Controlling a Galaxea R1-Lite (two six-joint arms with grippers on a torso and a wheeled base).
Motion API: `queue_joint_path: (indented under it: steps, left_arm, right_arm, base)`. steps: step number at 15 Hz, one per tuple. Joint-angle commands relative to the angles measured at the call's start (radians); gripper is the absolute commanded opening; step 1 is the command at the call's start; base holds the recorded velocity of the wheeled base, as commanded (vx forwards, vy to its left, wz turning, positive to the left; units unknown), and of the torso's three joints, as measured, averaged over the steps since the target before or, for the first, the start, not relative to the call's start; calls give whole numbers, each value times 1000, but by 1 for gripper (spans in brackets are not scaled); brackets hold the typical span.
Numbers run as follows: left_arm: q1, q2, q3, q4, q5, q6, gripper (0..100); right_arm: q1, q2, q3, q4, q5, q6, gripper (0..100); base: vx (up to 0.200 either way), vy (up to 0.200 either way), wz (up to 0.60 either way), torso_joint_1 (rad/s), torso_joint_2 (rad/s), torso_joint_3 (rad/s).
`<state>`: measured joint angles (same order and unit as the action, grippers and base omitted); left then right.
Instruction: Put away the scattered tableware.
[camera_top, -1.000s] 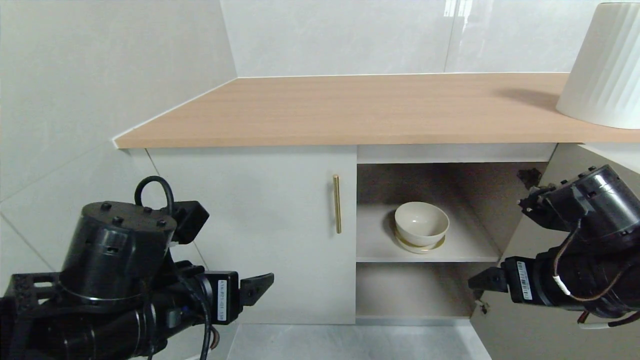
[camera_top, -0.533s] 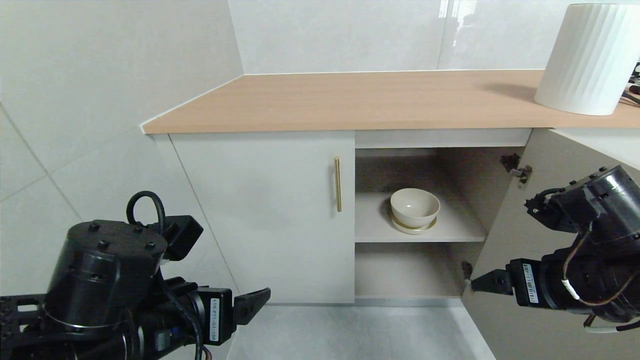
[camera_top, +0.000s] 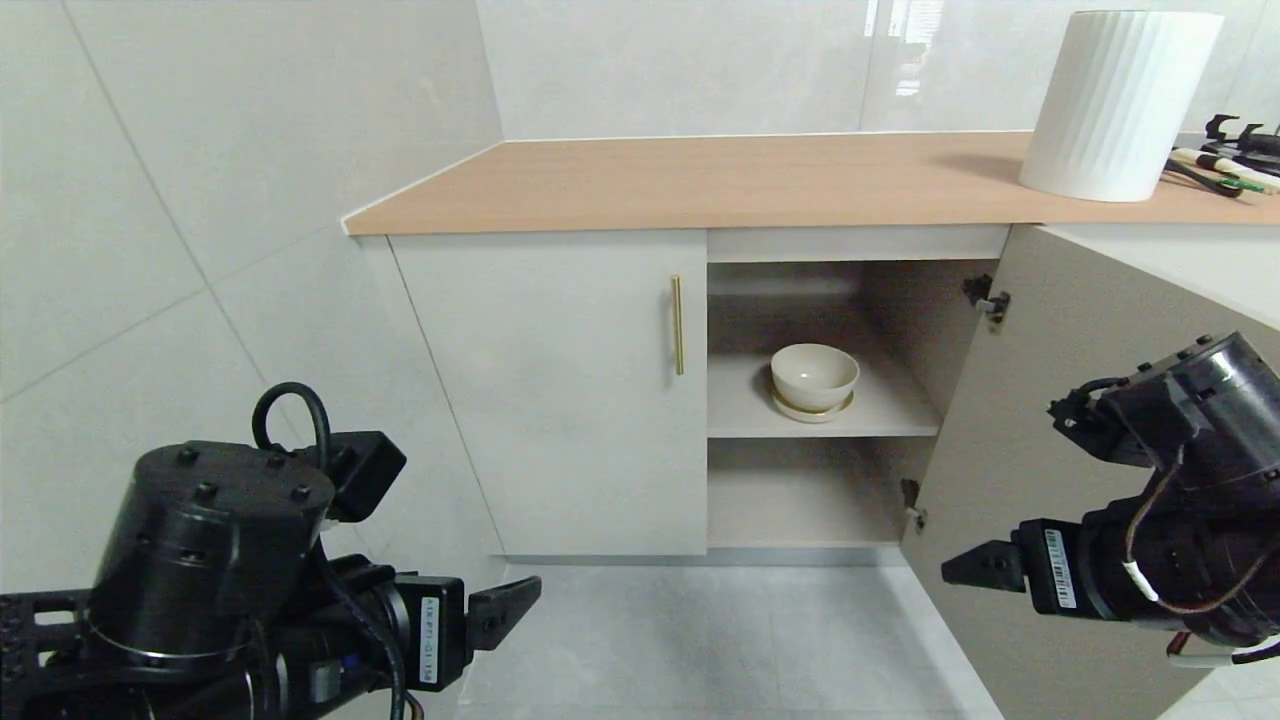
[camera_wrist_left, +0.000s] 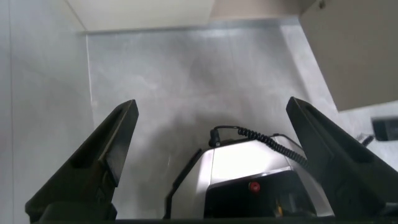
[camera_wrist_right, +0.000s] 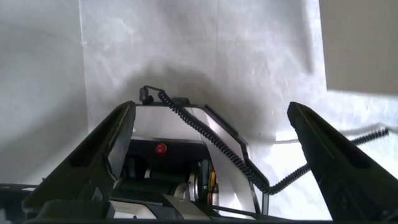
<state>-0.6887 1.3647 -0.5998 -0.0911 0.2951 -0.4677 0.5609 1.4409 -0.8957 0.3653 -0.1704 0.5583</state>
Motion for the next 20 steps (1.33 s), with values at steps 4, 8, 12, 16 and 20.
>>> queue_joint_path:
  steps: [4, 8, 12, 16, 20]
  left_arm:
    - [0, 4, 2, -1, 7, 1, 100]
    - [0, 4, 2, -1, 9, 1, 100]
    - [0, 7, 2, -1, 18, 1, 100]
    - [0, 7, 2, -1, 18, 1, 100]
    - [0, 5, 5, -3, 18, 3, 100]
  right_arm:
    - [22, -4, 5, 0, 0, 2, 100]
    - [25, -4, 9, 0, 0, 0, 100]
    - [25, -11, 31, 3, 0, -1, 100]
    - [28, -25, 47, 20, -1, -8, 100]
    - [37, -39, 46, 89, -4, -12, 100]
  base:
    - [-50, 0, 0, 1, 1, -1]
    - [0, 0, 0, 0, 0, 0]
    - [0, -100, 0, 0, 1, 2]
    - [0, -200, 0, 5, -1, 2]
    - [0, -200, 0, 4, 4, 2]
